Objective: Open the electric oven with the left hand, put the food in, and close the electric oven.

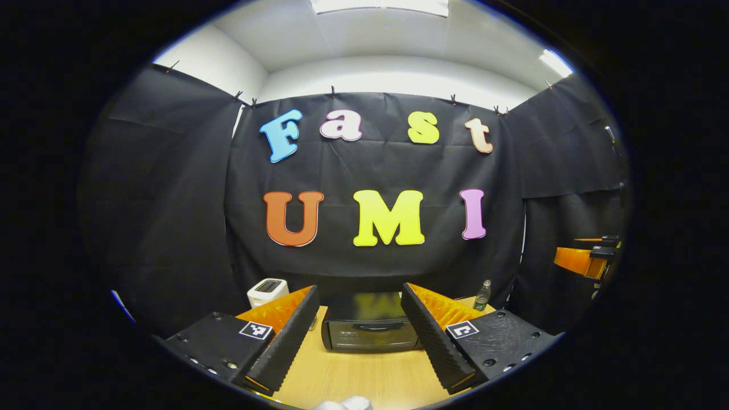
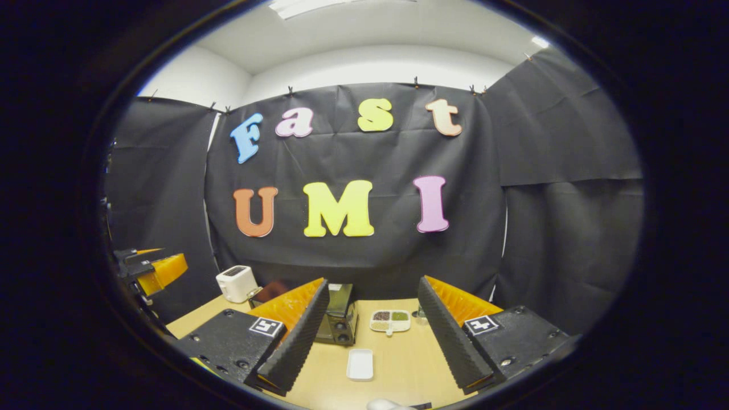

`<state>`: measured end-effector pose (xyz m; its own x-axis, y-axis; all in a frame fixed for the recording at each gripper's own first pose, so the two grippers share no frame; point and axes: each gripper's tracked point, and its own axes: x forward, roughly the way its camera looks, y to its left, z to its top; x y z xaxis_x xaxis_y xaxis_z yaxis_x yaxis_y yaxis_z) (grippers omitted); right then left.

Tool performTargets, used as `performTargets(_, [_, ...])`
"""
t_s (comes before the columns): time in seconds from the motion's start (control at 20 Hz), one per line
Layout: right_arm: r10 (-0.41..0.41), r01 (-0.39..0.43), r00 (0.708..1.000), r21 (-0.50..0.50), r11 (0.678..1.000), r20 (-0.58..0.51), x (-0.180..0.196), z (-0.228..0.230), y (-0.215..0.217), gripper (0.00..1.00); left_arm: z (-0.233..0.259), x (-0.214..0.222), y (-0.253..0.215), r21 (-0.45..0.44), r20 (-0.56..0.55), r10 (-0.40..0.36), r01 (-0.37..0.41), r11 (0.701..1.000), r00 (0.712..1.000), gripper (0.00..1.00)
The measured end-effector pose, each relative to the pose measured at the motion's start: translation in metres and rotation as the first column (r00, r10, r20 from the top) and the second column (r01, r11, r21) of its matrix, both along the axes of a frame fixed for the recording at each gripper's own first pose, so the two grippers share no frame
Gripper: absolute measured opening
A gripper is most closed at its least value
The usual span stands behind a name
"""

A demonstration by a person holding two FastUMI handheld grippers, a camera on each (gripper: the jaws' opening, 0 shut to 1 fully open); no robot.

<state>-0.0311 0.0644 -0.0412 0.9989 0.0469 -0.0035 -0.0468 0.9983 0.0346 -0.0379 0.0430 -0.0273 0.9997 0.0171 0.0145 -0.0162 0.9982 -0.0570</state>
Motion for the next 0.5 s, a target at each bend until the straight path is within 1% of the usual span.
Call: performTargets(0.5, [-0.033, 0.033, 0.999, -0.02, 0.999, 0.026, -0.016, 0.011, -0.001, 0.89, 0.01, -0.014, -0.004, 0.003, 0.012, -0.04, 0.04, 0.999, 0.999, 0.95])
